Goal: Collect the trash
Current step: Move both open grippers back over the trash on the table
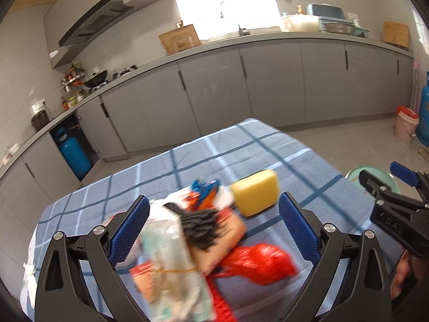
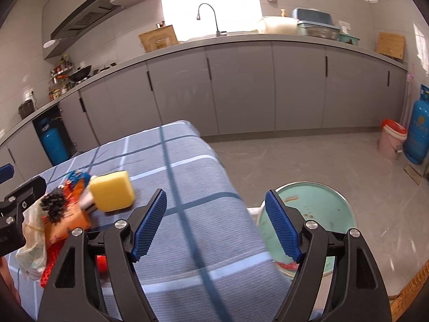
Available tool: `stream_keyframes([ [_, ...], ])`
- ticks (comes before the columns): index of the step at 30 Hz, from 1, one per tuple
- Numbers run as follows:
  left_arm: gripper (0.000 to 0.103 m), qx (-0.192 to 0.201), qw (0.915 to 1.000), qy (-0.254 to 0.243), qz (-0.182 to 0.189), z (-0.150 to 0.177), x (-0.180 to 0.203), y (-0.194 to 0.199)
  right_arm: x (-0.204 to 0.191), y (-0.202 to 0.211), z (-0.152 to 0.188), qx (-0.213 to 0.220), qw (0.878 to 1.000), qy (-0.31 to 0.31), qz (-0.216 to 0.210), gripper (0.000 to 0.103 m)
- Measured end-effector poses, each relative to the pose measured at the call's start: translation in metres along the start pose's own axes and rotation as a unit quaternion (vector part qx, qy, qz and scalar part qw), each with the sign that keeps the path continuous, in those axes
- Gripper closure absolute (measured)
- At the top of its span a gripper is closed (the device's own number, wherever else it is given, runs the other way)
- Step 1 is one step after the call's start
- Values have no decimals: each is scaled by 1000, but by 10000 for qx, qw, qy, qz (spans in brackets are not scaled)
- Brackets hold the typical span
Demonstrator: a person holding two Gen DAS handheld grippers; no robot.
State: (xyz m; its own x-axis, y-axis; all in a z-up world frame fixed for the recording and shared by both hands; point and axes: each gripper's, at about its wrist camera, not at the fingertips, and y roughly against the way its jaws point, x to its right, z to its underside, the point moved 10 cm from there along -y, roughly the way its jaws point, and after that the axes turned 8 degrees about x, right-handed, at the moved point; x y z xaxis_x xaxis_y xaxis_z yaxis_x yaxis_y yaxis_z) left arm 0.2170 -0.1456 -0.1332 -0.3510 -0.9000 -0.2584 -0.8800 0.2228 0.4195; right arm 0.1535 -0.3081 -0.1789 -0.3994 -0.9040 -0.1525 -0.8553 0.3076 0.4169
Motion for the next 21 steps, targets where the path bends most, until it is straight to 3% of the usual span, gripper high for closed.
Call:
stream_keyframes([
  [10, 8, -465, 9967, 358, -565, 55, -80, 2, -84, 9, 15, -107, 9971, 428, -624, 24],
  [21, 8, -713, 9946, 553, -508, 77, -86, -8, -115, 8, 42, -403, 9924, 658, -956, 24],
])
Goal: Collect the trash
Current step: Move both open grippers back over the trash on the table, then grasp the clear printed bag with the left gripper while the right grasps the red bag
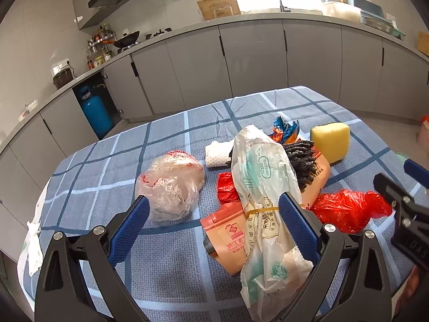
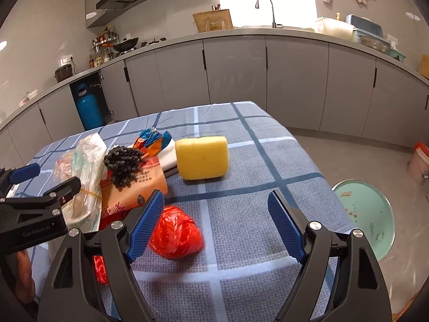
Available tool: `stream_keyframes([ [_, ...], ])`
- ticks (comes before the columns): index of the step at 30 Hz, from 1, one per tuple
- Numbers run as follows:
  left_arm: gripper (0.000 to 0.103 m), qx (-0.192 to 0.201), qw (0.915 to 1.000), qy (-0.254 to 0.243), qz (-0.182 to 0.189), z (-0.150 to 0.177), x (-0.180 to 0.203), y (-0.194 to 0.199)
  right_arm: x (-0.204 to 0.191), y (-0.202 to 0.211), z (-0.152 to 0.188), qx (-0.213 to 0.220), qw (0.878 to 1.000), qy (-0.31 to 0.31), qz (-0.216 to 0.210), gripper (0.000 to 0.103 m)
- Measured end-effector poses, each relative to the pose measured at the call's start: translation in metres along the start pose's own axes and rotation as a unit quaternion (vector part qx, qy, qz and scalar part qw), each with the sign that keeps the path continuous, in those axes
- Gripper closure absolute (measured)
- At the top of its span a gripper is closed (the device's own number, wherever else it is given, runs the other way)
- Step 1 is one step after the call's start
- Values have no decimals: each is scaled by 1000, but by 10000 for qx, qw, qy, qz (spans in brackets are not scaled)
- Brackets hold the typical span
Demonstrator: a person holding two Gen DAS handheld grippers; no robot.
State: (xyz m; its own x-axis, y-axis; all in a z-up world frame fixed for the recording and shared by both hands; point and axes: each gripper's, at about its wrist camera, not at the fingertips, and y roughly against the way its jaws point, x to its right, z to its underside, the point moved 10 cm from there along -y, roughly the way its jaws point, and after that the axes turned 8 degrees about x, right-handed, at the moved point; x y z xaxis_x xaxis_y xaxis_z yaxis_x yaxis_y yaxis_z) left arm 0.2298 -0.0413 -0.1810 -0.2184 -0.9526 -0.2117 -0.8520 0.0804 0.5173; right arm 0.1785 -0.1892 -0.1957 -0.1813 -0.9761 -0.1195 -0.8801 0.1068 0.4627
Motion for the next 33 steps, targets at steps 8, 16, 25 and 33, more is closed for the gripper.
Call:
stream_keyframes([
  [8, 8, 26, 9999, 112, 8, -8, 2, 0, -14, -6, 13, -211, 9993, 42, -297, 32],
  [16, 8, -203, 9996, 19, 187, -1, 18, -17, -16, -2, 11, -199, 9989, 87, -404, 37],
  [25, 70, -308, 9967, 64, 745, 5, 34, -16, -30, -18, 33, -659, 9951, 162, -723, 68],
  [33, 84, -120, 9968, -24, 792, 0, 36, -2, -37, -10, 31, -596, 9950, 228, -766, 89],
])
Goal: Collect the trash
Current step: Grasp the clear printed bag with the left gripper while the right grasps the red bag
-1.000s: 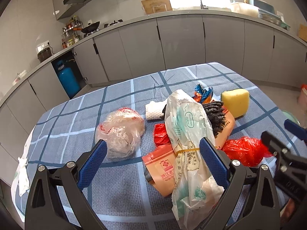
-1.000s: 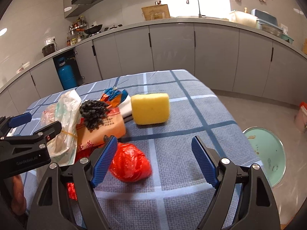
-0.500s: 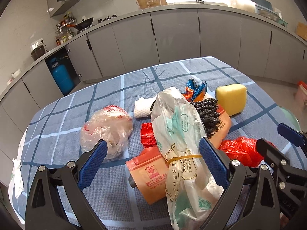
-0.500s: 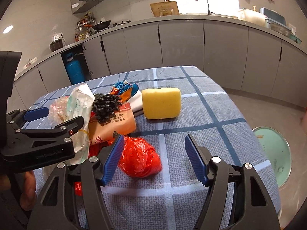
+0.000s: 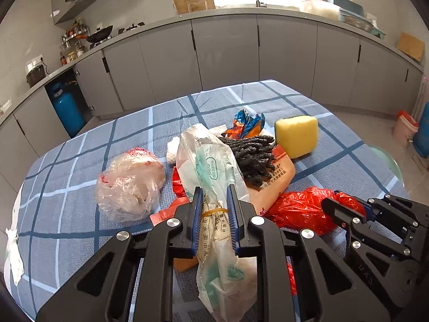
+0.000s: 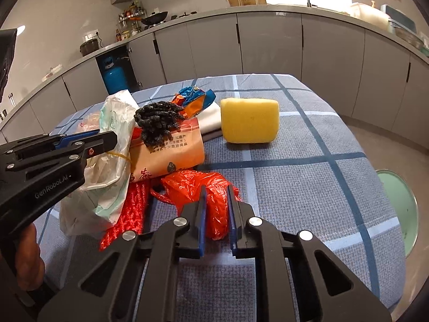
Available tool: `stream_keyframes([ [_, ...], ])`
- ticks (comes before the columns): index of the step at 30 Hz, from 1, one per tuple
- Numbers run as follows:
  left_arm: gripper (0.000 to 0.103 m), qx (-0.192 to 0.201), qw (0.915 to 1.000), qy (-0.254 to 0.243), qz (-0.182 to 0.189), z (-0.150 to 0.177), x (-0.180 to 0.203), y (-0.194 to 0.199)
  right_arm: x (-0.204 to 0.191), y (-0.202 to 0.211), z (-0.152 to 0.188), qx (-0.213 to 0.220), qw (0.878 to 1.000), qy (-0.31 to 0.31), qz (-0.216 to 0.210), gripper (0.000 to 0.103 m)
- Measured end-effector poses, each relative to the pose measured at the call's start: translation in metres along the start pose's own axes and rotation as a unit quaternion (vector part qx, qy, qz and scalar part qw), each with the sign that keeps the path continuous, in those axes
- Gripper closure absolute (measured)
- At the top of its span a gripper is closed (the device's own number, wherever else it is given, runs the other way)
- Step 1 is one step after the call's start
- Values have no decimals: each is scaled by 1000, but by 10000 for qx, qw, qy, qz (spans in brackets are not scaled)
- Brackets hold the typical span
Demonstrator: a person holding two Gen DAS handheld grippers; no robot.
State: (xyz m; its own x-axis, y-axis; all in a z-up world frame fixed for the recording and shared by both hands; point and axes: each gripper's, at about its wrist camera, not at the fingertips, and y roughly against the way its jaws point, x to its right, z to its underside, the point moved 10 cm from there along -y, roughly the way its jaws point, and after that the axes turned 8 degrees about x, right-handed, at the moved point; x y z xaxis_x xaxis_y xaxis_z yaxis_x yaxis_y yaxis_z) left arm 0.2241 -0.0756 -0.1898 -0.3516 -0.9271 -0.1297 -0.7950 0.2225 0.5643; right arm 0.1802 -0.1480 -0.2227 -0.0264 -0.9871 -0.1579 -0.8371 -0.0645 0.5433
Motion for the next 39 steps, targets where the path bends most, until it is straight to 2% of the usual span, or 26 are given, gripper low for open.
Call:
stream_keyframes([
  [18, 85, 763, 9968, -102, -209, -42, -5, 65, 18, 57, -26, 576, 9978, -190, 259, 89],
  [30, 86, 1060, 9935, -124, -391, -63, -11, 82, 39, 73, -36, 803, 9953, -403, 367, 89],
  [39, 86, 1227, 9918, -254, -235, -82, 9, 82, 61, 80, -42, 921, 9930, -587, 458, 89],
])
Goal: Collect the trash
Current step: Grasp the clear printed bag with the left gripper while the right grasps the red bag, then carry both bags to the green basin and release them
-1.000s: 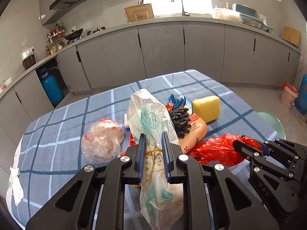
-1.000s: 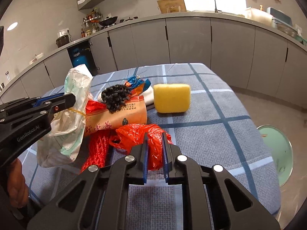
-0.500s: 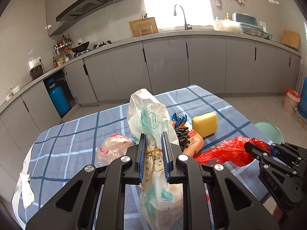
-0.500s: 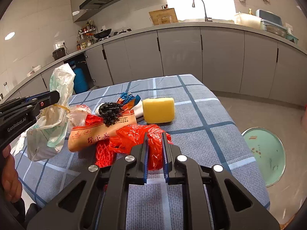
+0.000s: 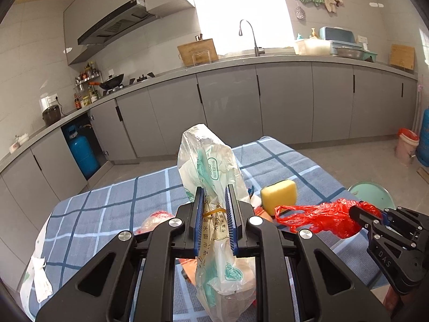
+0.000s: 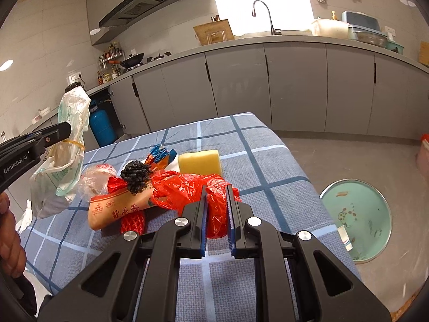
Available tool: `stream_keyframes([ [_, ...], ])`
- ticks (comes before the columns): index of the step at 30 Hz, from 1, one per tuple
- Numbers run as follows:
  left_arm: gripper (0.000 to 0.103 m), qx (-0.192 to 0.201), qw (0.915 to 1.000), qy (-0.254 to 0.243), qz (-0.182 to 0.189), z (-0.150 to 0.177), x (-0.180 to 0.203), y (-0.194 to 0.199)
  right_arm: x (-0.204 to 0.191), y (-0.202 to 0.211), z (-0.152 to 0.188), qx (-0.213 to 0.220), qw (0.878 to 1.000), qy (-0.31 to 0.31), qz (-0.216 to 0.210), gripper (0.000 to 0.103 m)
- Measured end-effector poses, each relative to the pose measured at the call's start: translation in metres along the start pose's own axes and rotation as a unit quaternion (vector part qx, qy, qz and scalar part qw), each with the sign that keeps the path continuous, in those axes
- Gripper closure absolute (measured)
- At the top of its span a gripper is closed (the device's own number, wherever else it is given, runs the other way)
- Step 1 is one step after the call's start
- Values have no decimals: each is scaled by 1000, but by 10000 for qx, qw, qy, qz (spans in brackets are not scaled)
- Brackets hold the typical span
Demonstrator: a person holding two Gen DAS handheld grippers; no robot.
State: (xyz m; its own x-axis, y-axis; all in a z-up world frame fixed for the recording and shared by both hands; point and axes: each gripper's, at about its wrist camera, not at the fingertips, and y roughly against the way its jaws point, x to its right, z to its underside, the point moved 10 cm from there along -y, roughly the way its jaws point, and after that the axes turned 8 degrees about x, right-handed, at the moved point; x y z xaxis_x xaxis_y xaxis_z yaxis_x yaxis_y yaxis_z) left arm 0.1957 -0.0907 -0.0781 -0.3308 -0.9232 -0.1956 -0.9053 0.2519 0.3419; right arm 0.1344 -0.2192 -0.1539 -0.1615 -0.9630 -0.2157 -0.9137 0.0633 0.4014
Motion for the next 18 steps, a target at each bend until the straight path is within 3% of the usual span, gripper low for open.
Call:
stream_keyframes([
  [6, 86, 93, 9998, -128, 141, -10, 19, -4, 18, 5, -10, 154, 9998, -94, 124, 89],
  [18, 86, 359, 9958, -470, 706, -39, 94, -17, 84, 13, -22, 327, 9964, -382, 685, 89],
])
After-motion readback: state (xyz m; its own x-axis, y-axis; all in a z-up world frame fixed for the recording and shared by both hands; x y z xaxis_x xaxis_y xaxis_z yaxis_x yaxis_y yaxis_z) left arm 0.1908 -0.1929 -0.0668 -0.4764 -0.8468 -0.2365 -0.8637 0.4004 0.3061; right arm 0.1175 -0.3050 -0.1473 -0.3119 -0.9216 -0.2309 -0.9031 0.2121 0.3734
